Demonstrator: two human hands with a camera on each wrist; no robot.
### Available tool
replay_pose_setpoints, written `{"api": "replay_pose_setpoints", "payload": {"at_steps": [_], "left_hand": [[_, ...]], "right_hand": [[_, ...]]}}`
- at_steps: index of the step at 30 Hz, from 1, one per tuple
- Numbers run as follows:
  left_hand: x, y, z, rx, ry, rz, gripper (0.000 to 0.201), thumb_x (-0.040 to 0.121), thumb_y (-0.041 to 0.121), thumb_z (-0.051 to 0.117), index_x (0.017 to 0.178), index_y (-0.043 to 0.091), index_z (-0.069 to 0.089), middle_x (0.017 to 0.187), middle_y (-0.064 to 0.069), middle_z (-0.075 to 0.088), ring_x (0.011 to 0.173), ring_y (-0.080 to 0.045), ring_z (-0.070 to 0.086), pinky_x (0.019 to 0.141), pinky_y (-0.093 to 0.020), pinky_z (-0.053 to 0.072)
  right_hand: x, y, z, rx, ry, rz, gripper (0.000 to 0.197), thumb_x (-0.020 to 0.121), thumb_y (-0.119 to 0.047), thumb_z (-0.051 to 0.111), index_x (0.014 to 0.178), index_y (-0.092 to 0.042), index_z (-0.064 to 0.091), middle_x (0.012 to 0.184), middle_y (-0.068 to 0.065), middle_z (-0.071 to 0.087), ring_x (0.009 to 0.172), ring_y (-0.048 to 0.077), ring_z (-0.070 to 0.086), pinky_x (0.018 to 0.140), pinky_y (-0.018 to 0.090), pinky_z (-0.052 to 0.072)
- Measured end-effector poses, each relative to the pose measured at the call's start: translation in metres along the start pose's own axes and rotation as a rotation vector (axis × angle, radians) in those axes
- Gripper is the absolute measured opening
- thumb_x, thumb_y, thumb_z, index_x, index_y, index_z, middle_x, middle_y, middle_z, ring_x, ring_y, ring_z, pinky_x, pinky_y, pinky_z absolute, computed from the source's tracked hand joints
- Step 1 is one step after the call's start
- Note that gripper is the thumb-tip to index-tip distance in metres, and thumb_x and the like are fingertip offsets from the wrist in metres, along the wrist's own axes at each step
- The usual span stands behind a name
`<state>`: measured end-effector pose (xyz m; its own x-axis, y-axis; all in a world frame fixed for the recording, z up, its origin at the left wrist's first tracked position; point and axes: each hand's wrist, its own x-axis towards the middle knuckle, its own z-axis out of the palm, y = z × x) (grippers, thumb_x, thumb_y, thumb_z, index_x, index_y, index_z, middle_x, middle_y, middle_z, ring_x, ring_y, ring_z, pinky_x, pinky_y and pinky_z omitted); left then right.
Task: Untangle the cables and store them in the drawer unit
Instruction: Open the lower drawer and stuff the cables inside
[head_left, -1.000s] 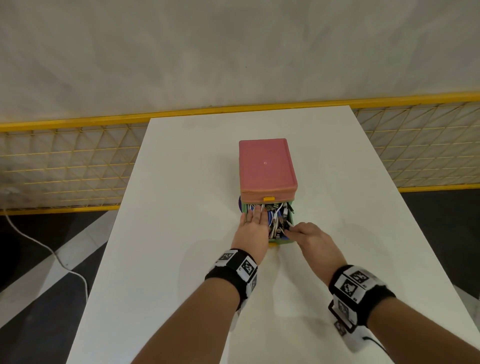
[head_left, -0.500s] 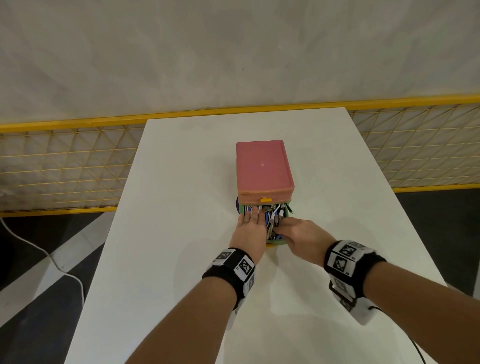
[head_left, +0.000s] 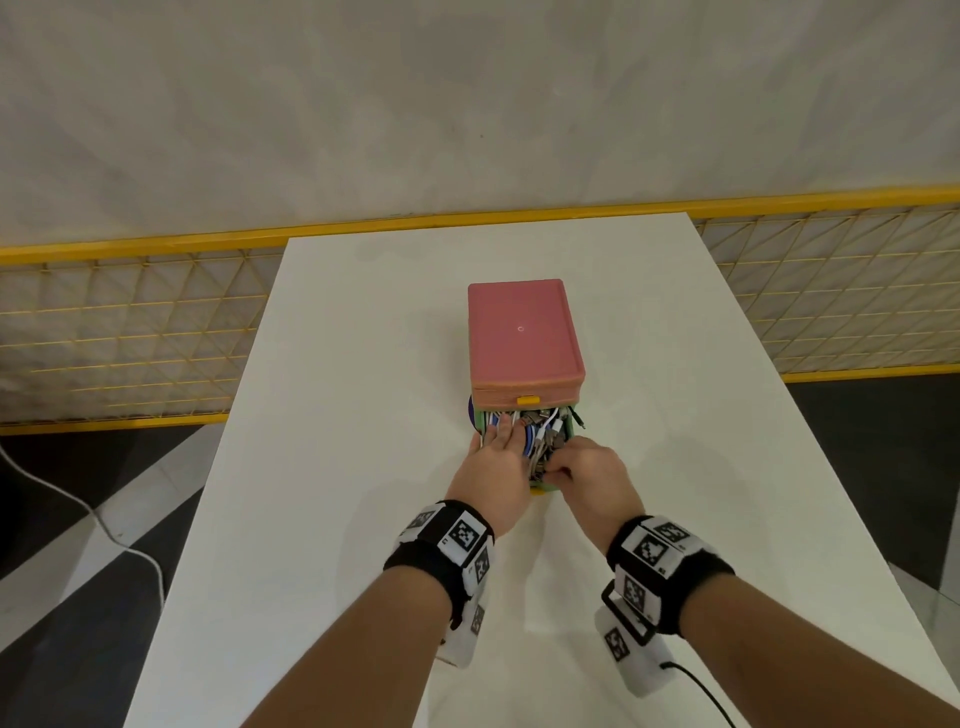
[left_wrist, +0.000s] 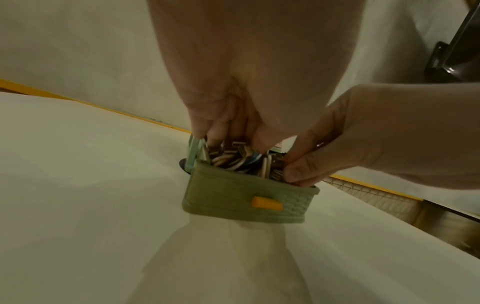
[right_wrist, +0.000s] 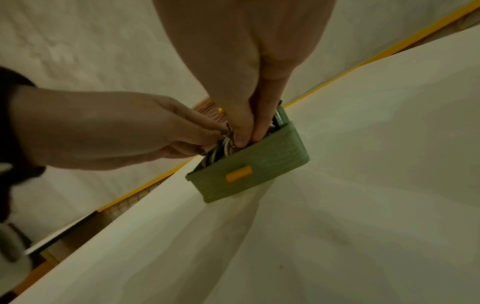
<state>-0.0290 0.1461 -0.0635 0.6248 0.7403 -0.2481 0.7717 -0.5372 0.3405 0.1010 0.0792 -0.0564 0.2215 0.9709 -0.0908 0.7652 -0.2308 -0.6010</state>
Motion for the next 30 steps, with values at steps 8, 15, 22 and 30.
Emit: {"api": "replay_pose_setpoints", "payload": {"at_steps": [8,15,22,30], "left_hand": [[-0.007,0.000,0.001,-0.139,0.006,-0.021,0.068,0.102,0.035,0.041,0.156,0.008,0.009,0.164,-0.011,0.005,0.152,-0.024,0.007,0.122,-0.035,0.003],[-0.003,0.001,0.008,-0.526,0.179,-0.145,0.077,0.086,0.029,0.074,0.151,0.018,0.035,0.159,0.000,0.026,0.149,-0.012,0.017,0.120,-0.028,0.005],[-0.001,-0.001,0.013,-0.702,0.228,-0.212,0.068,0.081,0.017,0.078,0.142,0.020,0.049,0.154,0.003,0.037,0.145,-0.006,0.026,0.121,-0.040,0.020],[0.005,0.000,0.015,-0.642,0.224,-0.296,0.067,0.082,0.027,0.076,0.143,0.028,0.048,0.153,0.011,0.038,0.145,-0.005,0.028,0.123,-0.048,0.008]], "right_hand": [[0.034,-0.004,-0.020,0.061,-0.164,0.122,0.008,0.067,-0.013,0.081,0.071,-0.012,0.075,0.066,-0.008,0.061,0.067,0.010,0.056,0.060,0.018,0.041],[0.040,0.016,-0.042,0.162,-0.432,-0.052,0.017,0.081,-0.005,0.071,0.094,-0.014,0.077,0.089,-0.003,0.074,0.081,0.007,0.066,0.078,0.013,0.049],[0.037,0.031,-0.038,0.176,-0.240,-0.169,0.012,0.076,0.001,0.074,0.084,-0.007,0.077,0.099,-0.003,0.049,0.086,0.012,0.057,0.087,0.022,0.049],[0.014,0.037,-0.031,0.294,-0.123,-0.114,0.042,0.081,-0.010,0.072,0.119,-0.028,0.064,0.099,-0.011,0.073,0.092,-0.008,0.062,0.088,0.006,0.044]]}}
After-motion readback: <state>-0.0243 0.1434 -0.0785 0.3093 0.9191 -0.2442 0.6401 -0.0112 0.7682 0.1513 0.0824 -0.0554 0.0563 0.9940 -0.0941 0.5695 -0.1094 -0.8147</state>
